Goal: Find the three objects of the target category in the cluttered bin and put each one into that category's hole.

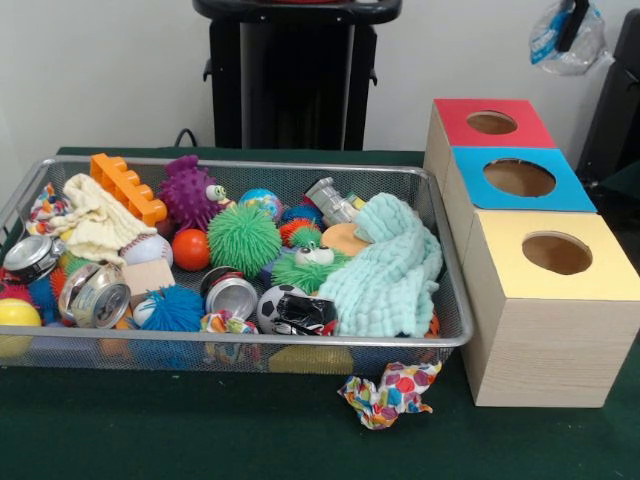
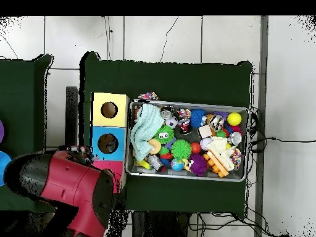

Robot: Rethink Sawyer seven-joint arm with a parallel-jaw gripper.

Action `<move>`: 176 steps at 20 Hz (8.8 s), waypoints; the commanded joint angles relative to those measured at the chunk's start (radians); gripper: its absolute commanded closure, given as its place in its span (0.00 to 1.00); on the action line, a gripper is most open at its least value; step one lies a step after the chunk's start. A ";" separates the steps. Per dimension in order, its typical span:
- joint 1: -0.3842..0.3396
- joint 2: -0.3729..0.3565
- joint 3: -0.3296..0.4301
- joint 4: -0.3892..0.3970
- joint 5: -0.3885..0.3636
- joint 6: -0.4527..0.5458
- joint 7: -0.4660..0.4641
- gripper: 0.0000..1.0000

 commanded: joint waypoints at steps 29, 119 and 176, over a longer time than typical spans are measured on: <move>0.033 0.103 0.109 0.179 0.117 -0.112 0.260 1.00; 0.055 0.276 0.052 -0.028 0.165 -0.054 0.580 1.00; 0.132 0.368 -0.195 -0.155 -0.034 0.185 0.706 1.00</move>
